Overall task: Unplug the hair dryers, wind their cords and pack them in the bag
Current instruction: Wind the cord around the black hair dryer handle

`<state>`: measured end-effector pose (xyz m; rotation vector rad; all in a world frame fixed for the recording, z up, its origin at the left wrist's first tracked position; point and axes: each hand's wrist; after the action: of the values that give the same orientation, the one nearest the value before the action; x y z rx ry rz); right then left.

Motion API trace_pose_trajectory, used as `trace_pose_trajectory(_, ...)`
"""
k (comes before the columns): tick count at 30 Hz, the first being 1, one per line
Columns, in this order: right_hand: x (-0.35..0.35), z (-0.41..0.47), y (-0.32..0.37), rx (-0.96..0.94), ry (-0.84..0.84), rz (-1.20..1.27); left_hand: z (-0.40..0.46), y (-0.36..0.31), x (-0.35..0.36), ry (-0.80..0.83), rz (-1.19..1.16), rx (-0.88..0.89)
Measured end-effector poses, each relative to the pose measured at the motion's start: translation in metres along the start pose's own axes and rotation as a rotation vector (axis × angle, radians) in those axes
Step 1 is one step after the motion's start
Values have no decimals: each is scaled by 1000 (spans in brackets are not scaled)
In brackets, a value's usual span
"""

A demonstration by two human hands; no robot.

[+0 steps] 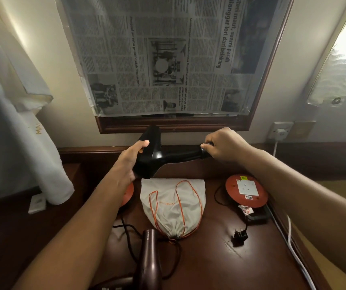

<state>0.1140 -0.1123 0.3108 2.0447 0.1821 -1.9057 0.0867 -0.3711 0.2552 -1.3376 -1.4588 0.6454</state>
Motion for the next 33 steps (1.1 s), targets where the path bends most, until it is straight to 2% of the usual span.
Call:
trace_pose_trajectory(9, 32, -14, 15, 86, 77, 358, 2, 1, -3, -48, -108, 59)
trace_pose_trajectory(14, 61, -19, 18, 115, 82, 823, 1, 3, -1, -49, -117, 87)
trace_pose_trajectory(19, 73, -26, 18, 105, 189, 1262, -2, 10, 4, -22, -140, 70)
trace_pose_trajectory(25, 88, -21, 9, 166, 354, 1456, -6, 8, 6, 47, -177, 41)
trace_pose_trajectory(29, 102, -19, 3, 116, 289, 1751, -7, 5, 4, 89, -162, 52)
trace_pose_trajectory(33, 109, -16, -4, 18, 223, 1830, -8, 3, -1, 138, -165, 33)
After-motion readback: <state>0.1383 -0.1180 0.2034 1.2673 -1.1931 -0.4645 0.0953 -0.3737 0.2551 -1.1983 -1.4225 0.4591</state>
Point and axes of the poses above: each hand's wrist, its own z-axis towards the middle knuckle, its own x-axis out of the palm, y = z × x, and after that the axes turned 15 degrees about y, right-handed
